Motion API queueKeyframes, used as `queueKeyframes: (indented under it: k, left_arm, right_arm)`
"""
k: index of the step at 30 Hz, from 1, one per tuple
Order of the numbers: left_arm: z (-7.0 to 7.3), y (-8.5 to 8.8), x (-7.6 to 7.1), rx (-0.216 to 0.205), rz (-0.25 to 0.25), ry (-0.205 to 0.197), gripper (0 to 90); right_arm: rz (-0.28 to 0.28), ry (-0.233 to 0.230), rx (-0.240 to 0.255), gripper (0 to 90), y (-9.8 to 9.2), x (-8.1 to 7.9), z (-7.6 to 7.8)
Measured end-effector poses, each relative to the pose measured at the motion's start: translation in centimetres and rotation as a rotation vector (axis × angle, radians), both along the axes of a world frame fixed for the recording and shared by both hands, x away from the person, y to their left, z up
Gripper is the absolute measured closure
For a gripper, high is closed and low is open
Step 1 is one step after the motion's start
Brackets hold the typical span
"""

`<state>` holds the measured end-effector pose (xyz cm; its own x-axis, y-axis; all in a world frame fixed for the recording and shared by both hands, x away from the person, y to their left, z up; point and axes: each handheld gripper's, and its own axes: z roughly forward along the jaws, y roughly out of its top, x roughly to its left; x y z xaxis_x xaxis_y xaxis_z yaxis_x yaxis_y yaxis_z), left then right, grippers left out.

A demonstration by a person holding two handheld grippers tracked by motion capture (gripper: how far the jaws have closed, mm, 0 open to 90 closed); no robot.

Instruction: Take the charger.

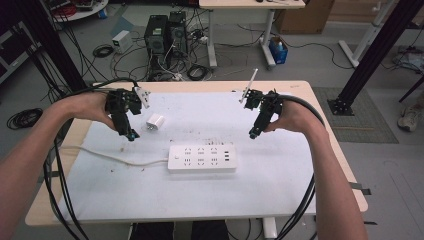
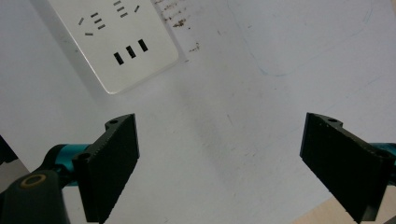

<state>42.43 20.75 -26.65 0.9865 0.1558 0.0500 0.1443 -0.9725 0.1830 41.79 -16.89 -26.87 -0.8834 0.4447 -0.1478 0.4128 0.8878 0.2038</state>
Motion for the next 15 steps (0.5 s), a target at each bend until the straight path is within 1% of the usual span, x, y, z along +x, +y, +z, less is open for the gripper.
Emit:
queueKeyframes:
  k: [1,3,5,6,7,9,10,11,13,15]
  left_arm:
    - [0.1,0.1,0.1,-0.006,0.014,-0.006,10.4]
    - [0.1,0.2,0.1,-0.012,0.023,-0.009,10.4]
    - [0.0,0.3,0.1,-0.011,0.027,-0.01,10.4]
    - [-0.1,0.3,0.1,-0.011,0.02,-0.009,10.4]
    - [-0.2,0.3,0.1,-0.018,0.022,-0.008,10.4]
    - [-0.3,0.4,0.2,-0.021,0.025,-0.013,10.4]
    - [-0.4,0.4,0.3,-0.031,0.034,-0.012,10.4]
    - [-0.4,0.4,0.4,-0.032,0.035,-0.01,10.4]
    - [-0.7,0.5,0.5,-0.037,0.049,-0.018,10.4]
    - [-0.9,0.6,0.7,-0.049,0.065,-0.031,10.4]
  right_arm:
    - [-0.005,-0.005,-0.001,11.1,0.0,0.0,0.0]
    - [-0.012,-0.007,-0.001,11.1,-0.1,0.0,0.0]
    - [-0.008,-0.02,-0.003,11.1,-0.2,-0.1,0.1]
    - [-0.007,-0.032,-0.002,11.1,-0.2,-0.2,0.2]
    - [-0.016,-0.032,0.0,11.1,-0.2,-0.2,0.3]
    - [-0.019,-0.029,0.006,11.1,-0.2,-0.2,0.3]
    - [-0.019,-0.026,0.004,11.1,-0.1,-0.3,0.3]
    - [-0.019,-0.026,0.004,11.1,-0.1,-0.3,0.3]
    - [-0.014,-0.025,-0.002,11.1,0.1,-0.3,0.2]
    - [-0.022,-0.028,-0.001,11.1,0.1,-0.3,0.1]
